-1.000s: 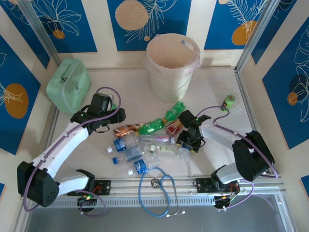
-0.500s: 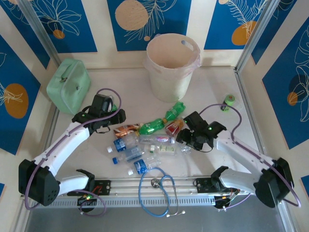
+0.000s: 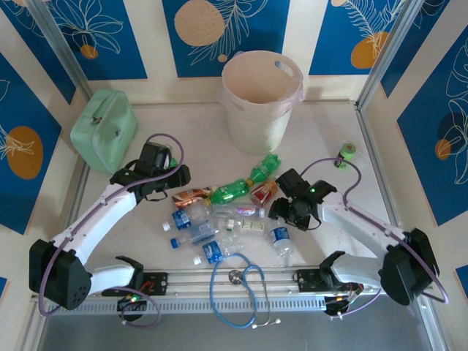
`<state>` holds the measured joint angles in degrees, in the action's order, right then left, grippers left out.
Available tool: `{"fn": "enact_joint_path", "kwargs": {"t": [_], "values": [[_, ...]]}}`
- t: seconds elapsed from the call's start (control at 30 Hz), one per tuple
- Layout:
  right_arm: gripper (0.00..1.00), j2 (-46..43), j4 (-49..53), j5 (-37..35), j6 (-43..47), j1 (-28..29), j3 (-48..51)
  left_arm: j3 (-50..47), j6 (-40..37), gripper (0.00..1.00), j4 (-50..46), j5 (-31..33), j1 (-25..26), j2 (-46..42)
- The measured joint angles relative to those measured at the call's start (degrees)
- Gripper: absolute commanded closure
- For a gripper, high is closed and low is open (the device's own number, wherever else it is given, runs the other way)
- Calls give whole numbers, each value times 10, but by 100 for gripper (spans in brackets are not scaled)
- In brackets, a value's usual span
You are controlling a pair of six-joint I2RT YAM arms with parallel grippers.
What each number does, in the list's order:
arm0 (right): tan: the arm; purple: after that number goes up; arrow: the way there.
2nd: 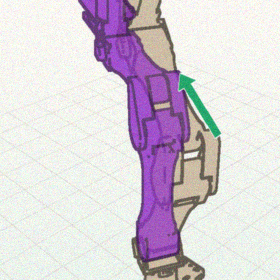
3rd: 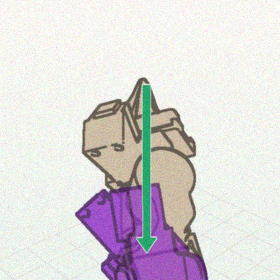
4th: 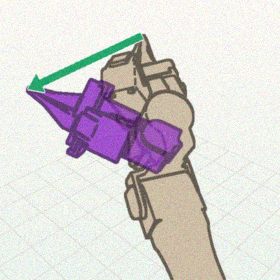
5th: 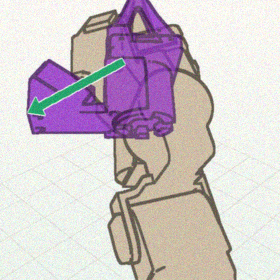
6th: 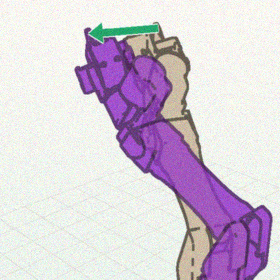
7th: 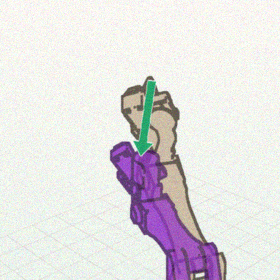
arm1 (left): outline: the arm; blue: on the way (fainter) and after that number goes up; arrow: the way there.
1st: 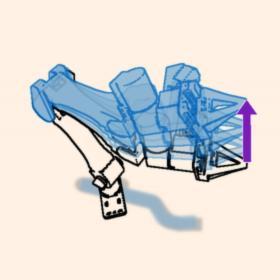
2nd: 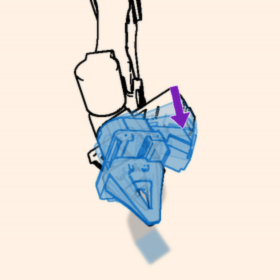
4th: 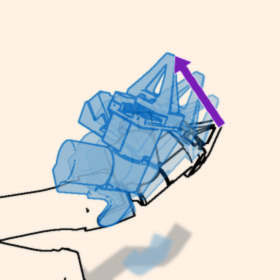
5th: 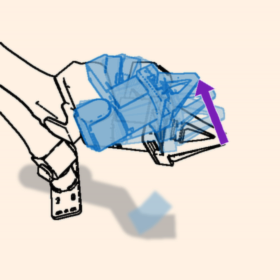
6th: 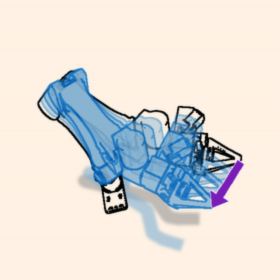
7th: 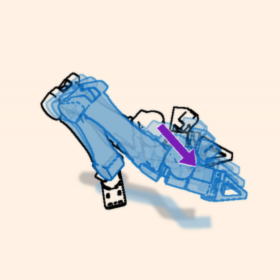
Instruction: Put the plastic bottles in the bin
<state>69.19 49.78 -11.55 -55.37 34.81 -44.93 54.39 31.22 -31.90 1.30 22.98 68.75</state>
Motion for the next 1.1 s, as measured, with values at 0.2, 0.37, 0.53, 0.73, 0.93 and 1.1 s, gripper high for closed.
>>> {"fn": "enact_joint_path", "kwargs": {"t": [0.2,0.37,0.53,0.73,0.93,1.1], "values": [[28,80,-5,22,17,7,-21,0,0,33,0,-1,-1,0],[27,114,9,35,25,22,-28,-2,0,33,1,-2,-3,0],[24,122,17,45,27,32,-33,-8,0,33,1,-4,-5,0],[22,123,26,58,27,36,-31,-13,0,33,3,-4,-8,0],[28,172,10,84,34,29,-28,-19,6,30,11,-9,-8,0],[37,203,2,88,35,22,-18,-23,10,29,11,-10,-10,0]]}}
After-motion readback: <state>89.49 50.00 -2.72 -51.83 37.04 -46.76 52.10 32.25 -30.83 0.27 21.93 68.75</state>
